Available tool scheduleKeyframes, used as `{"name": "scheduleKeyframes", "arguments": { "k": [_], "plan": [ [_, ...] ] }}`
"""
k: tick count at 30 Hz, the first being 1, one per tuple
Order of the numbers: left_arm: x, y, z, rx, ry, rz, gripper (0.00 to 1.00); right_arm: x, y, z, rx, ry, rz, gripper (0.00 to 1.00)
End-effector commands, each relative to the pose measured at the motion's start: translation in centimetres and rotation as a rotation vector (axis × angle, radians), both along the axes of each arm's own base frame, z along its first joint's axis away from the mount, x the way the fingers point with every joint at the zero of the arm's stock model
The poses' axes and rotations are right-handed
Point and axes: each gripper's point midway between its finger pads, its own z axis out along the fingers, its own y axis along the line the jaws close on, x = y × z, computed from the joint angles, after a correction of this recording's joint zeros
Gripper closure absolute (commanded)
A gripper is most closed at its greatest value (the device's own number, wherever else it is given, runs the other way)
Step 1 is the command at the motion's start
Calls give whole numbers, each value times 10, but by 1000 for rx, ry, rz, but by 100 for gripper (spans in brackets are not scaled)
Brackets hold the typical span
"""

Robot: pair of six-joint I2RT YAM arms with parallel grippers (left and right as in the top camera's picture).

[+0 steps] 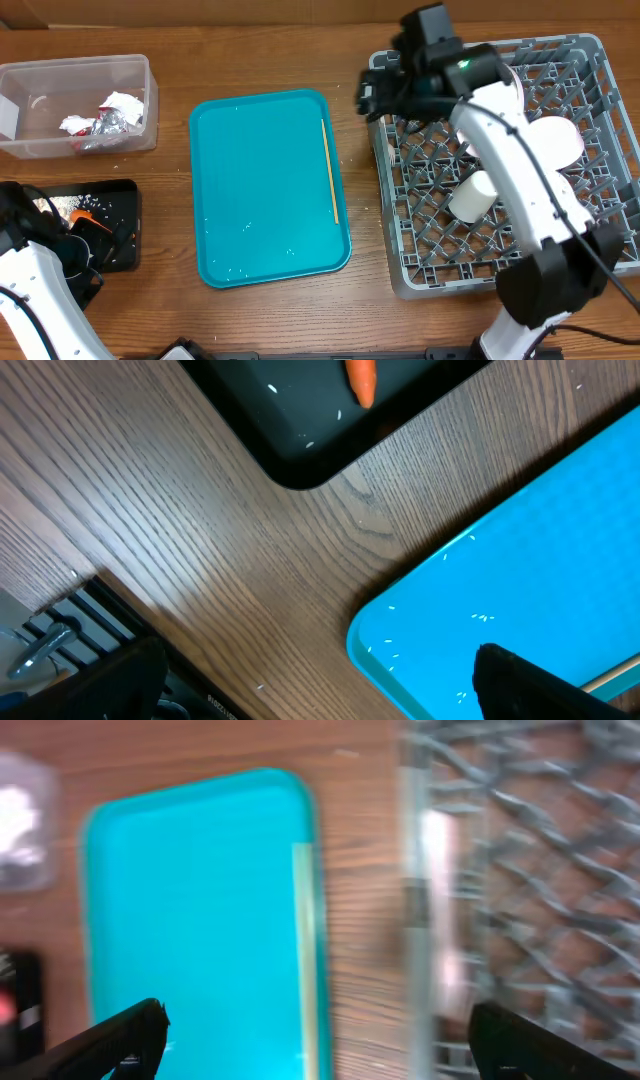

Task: Sort waste into correct bins and load items into the dishwasher rack
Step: 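Reach the right gripper back to the tray and grasp the wooden stick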

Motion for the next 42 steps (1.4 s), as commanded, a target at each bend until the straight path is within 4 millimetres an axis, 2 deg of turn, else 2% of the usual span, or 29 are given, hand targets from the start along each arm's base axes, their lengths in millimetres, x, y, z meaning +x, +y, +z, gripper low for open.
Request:
{"name": "scheduleKeyframes", "arguments": {
  "k": [1, 3, 6, 9, 14, 27, 34, 38, 42],
  "plan": [
    [4, 2, 9, 14, -36, 24, 0, -14, 44, 17, 65, -33, 84, 0],
    [4, 2, 9, 14, -36, 24, 0, -24, 73, 20, 79, -64, 160, 0],
    [4, 2, 9, 14, -36, 24, 0, -32, 93, 24, 84, -91, 201, 0],
    [4, 2, 9, 14, -36, 24, 0, -36, 101, 24, 65, -108, 212, 0],
    [4, 2, 9, 14, -36, 24, 0, -33, 99, 15, 39, -111, 171, 0],
    [4, 2, 9, 14, -36, 24, 0, -23, 106, -53, 55, -106, 133, 0],
    [4, 2, 9, 14, -36, 24, 0, -19, 101, -108, -4, -18, 64, 1],
    [4, 2, 9, 14, -36, 24, 0, -24, 108, -136, -32, 25, 80, 3],
    [4, 2, 9, 14, -36, 24, 0, -29, 119, -148, -46, 28, 98, 5]
  ]
}}
